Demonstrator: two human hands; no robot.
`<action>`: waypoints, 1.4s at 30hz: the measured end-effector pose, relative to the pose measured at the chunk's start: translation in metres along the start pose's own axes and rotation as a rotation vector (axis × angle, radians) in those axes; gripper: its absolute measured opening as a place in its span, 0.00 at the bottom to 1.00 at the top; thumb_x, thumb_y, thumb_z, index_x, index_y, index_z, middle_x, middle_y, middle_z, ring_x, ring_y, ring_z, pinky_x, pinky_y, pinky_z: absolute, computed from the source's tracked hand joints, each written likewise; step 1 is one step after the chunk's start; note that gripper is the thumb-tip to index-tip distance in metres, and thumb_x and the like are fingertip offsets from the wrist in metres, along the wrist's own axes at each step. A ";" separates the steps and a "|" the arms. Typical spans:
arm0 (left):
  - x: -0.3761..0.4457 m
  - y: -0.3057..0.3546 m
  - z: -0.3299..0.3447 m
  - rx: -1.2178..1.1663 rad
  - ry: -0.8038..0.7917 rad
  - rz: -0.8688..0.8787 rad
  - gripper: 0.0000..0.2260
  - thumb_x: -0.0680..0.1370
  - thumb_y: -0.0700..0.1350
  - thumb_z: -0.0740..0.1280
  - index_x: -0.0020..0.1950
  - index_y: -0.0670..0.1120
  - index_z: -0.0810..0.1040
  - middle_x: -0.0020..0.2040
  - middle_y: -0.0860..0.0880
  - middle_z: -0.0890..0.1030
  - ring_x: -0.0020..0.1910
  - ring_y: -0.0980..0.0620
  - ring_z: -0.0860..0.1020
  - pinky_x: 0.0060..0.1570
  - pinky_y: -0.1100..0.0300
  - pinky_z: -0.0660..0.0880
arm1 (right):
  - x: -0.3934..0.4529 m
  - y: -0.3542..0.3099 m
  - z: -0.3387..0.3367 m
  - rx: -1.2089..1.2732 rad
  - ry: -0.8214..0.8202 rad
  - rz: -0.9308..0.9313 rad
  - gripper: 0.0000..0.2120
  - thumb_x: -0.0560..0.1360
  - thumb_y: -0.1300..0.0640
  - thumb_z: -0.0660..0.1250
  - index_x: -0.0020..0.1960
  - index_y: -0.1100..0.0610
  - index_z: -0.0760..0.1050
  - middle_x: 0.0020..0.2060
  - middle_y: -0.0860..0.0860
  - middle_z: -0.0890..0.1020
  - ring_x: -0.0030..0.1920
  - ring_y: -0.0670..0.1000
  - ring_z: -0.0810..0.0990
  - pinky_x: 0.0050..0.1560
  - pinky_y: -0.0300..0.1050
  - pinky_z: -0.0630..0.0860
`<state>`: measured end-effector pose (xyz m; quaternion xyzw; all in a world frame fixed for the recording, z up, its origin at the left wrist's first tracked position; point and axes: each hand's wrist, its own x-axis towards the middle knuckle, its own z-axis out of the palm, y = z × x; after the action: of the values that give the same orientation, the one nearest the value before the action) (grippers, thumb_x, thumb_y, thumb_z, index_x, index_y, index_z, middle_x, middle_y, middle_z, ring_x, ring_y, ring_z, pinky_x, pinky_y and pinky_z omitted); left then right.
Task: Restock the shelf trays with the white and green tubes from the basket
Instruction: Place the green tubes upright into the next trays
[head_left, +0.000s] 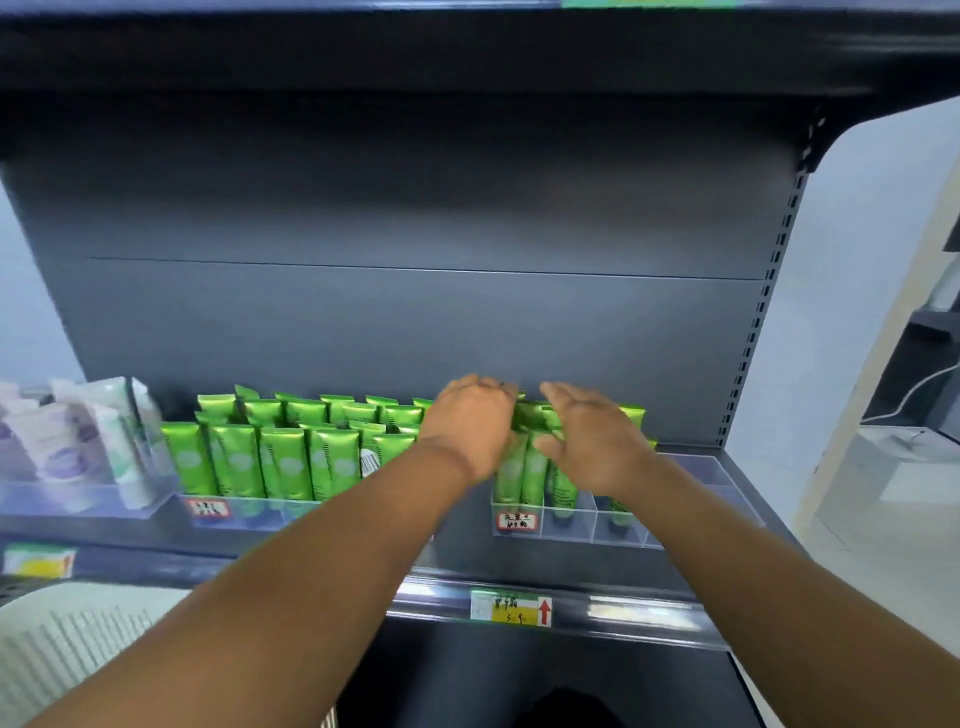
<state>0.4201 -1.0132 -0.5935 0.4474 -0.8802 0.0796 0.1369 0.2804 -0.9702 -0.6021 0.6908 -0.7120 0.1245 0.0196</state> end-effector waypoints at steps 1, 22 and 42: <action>-0.010 -0.010 -0.004 0.010 0.001 -0.020 0.20 0.77 0.48 0.65 0.68 0.45 0.70 0.67 0.45 0.74 0.68 0.45 0.70 0.67 0.56 0.65 | -0.001 -0.012 0.002 -0.006 0.001 -0.026 0.32 0.79 0.48 0.61 0.77 0.57 0.53 0.76 0.53 0.59 0.76 0.52 0.58 0.75 0.46 0.55; -0.238 -0.185 0.020 -0.012 -0.226 -0.433 0.33 0.78 0.53 0.64 0.78 0.44 0.54 0.77 0.47 0.59 0.77 0.48 0.57 0.74 0.55 0.55 | -0.043 -0.265 0.131 0.089 -0.325 -0.341 0.36 0.79 0.44 0.59 0.78 0.57 0.46 0.78 0.52 0.52 0.78 0.53 0.50 0.76 0.50 0.51; -0.309 -0.262 0.155 -0.062 -0.671 -0.516 0.40 0.77 0.57 0.65 0.79 0.45 0.45 0.80 0.47 0.47 0.78 0.48 0.48 0.75 0.51 0.52 | -0.056 -0.322 0.310 0.023 -0.714 -0.069 0.41 0.78 0.50 0.63 0.78 0.59 0.39 0.78 0.56 0.45 0.77 0.59 0.44 0.76 0.55 0.47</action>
<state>0.7796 -0.9711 -0.8327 0.6498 -0.7372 -0.1336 -0.1284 0.6458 -0.9834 -0.8657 0.7145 -0.6488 -0.1176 -0.2340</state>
